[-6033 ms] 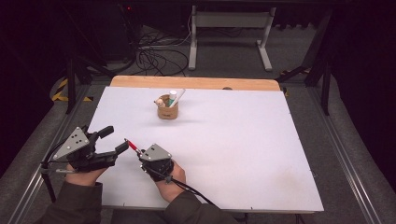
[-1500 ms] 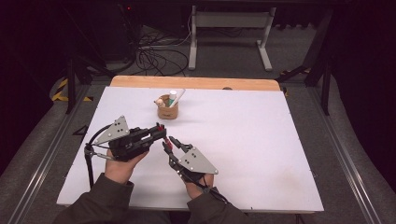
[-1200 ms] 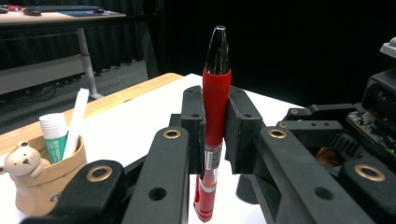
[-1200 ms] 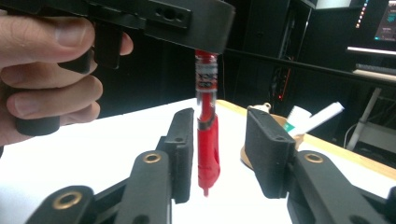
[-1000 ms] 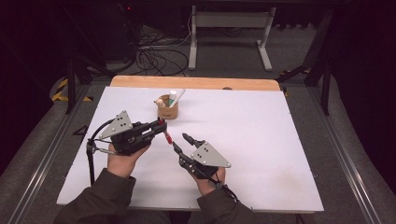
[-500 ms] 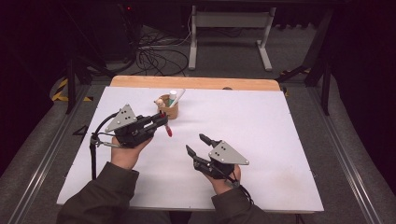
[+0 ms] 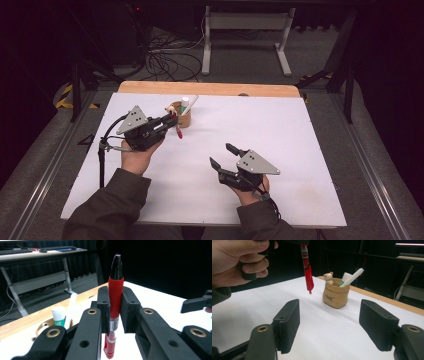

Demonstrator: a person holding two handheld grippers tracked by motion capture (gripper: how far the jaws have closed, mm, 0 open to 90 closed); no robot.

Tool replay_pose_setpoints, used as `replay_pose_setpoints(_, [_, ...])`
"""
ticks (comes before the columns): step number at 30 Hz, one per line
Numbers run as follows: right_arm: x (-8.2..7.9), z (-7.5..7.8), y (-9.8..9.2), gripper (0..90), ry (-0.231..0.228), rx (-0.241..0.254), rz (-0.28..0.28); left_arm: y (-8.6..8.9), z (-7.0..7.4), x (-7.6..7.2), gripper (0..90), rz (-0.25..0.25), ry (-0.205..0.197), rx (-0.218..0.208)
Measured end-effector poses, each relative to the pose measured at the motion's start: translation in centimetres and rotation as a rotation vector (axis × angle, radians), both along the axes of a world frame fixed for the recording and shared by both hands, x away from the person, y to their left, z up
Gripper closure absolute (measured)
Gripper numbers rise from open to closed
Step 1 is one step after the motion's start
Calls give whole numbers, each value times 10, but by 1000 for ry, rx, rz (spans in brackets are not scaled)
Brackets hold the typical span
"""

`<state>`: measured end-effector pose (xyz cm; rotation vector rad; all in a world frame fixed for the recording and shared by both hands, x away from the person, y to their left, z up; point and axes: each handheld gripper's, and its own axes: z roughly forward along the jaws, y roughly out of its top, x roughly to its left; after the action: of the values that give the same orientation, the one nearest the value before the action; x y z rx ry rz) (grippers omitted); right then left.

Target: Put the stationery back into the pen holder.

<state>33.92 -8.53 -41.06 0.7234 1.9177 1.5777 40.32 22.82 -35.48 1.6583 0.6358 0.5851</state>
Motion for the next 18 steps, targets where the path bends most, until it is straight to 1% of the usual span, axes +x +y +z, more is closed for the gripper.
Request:
replay_pose_setpoints(6, [1,1,-13,322,3,9,-21,0,-4,9,797,26,1,0])
replay_pose_setpoints(8, [2,1,-17,318,8,12,-28,0,-4,12,797,37,-7,0])
replay_pose_setpoints(12, [3,0,-27,306,15,17,-39,1,-5,19,797,57,-10,-11])
replay_pose_setpoints(15, [3,0,-33,293,20,17,-48,0,-6,24,797,68,-7,-8])
replay_pose_setpoints(18, [4,-2,-41,283,26,19,-57,0,-7,28,797,79,-11,-5])
